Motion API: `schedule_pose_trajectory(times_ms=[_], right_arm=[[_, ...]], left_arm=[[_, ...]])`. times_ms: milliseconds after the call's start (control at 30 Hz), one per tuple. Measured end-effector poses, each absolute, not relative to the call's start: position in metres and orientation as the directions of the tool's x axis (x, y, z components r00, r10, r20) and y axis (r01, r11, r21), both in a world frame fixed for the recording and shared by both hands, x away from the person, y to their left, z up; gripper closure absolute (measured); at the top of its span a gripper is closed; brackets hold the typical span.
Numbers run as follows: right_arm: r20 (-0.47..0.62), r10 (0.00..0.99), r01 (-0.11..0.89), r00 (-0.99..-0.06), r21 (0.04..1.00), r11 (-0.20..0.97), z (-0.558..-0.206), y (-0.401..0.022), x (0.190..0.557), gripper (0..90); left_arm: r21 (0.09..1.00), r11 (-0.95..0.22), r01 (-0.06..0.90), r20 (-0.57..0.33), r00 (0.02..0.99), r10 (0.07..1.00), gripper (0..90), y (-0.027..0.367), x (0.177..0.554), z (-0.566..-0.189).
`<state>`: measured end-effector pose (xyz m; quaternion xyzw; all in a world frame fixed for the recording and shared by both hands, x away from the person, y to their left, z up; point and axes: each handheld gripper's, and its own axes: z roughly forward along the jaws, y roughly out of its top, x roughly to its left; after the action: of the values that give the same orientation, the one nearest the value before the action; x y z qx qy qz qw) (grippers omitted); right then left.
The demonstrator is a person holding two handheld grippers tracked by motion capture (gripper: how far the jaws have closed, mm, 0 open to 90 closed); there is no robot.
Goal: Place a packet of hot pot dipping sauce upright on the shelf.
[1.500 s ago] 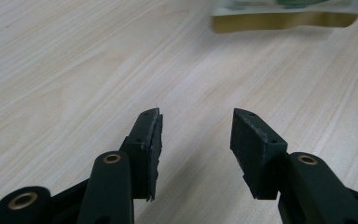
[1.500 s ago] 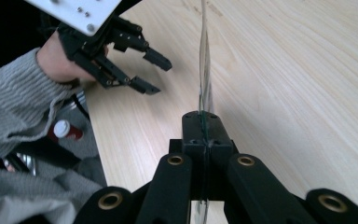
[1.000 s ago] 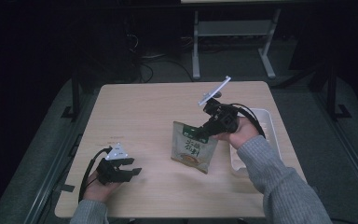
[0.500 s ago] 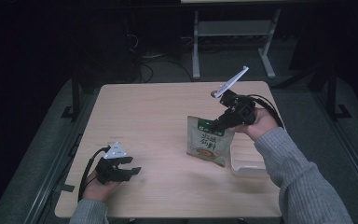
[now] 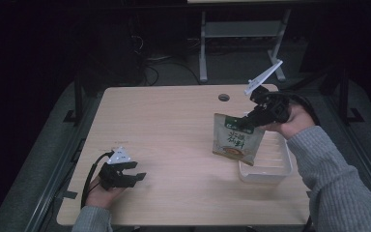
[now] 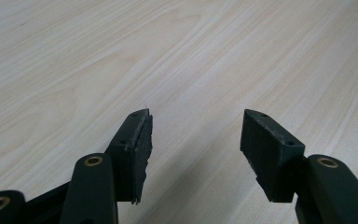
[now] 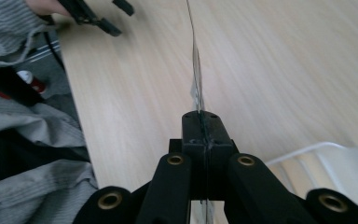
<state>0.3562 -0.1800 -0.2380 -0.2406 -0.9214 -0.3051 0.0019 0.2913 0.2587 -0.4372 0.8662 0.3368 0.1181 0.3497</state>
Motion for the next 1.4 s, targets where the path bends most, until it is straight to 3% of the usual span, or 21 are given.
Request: schedule_pose_trajectory(times_ms=[467, 900, 1400], right_arm=[[0.109, 0.477, 0.453, -0.872, 0.549, 0.702, -0.233, -0.224, 0.35, 89.0], [0.107, 0.45, 0.431, -0.887, 0.542, 0.721, -0.241, -0.26, 0.346, 88.9], [0.073, 0.453, 0.425, -0.888, 0.505, 0.752, -0.251, -0.261, 0.353, 88.8]], left_arm=[[0.68, -0.539, 0.497, -0.027, 0.752, 0.659, 42.3, 0.256, 0.292, -0.439], [0.671, -0.547, 0.501, -0.029, 0.754, 0.656, 42.1, 0.255, 0.294, -0.441], [0.676, -0.537, 0.505, -0.035, 0.75, 0.661, 41.4, 0.255, 0.295, -0.441]])
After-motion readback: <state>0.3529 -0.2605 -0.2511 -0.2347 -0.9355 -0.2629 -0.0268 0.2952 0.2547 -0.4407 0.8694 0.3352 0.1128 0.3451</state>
